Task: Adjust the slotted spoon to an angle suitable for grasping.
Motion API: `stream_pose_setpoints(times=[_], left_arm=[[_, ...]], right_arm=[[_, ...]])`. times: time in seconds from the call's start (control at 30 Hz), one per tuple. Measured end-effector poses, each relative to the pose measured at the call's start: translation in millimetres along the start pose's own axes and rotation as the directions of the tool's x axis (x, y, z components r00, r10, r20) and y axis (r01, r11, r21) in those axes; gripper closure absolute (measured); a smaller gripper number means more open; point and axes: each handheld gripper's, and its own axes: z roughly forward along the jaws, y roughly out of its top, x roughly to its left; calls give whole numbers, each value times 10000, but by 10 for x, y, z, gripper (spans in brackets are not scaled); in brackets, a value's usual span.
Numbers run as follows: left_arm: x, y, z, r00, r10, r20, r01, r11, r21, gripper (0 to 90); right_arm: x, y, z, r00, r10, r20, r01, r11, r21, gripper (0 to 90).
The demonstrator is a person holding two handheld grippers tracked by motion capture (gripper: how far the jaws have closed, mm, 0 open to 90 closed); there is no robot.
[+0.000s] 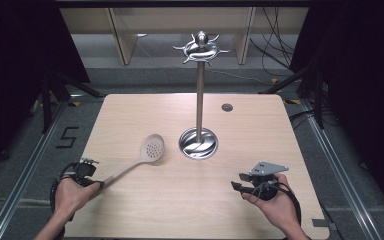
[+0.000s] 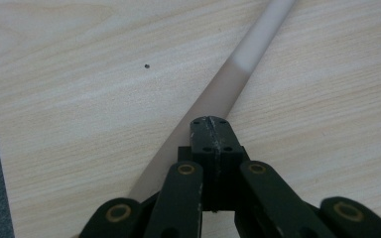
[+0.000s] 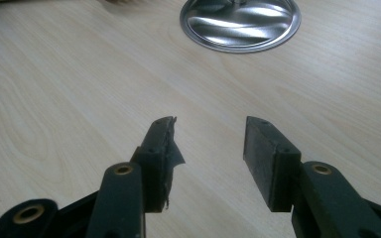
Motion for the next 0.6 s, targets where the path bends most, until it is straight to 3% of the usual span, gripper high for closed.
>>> stream_pose_setpoints(times=[0.07, 0.1, 0.17, 0.2, 0.33, 0.37, 0.47, 0.6], left_arm=[[-9, 7, 2, 10000, -42, -23, 42, 9999, -126, 894], [-27, 20, 1, 10000, -22, -58, 19, 9991, -431, 892], [-38, 36, -12, 10000, -17, -13, 17, 9992, -410, 890], [-55, 50, -22, 10000, -50, -78, 46, 9987, -498, 874], [-130, 134, -57, 9999, -123, -54, 120, 9987, -491, 768], [-140, 158, -77, 9999, 129, -69, -131, 9993, -360, 755], [-230, 193, -79, 9998, 51, 173, -43, 9988, -481, 741], [-319, 240, -84, 9989, 400, 228, -387, 9977, -554, 779]], right_arm=[[10, 3, -4, 9999, 151, -31, -151, 9999, 52, 555], [13, -1, 6, 9999, 166, -13, -166, 9999, -46, 554], [13, 0, 5, 9999, 168, -13, -169, 9998, -41, 554], [31, 1, -3, 9992, 384, -53, -384, 9992, 98, 553], [17, 2, 0, 9997, 235, -69, -234, 9997, 35, 550], [17, 1, 0, 9997, 232, -69, -232, 9997, 26, 549], [2, 1, -4, 9999, 135, -55, -135, 9999, 12, 547], [15, -1, -2, 9994, 305, -149, -305, 9995, 65, 546]])
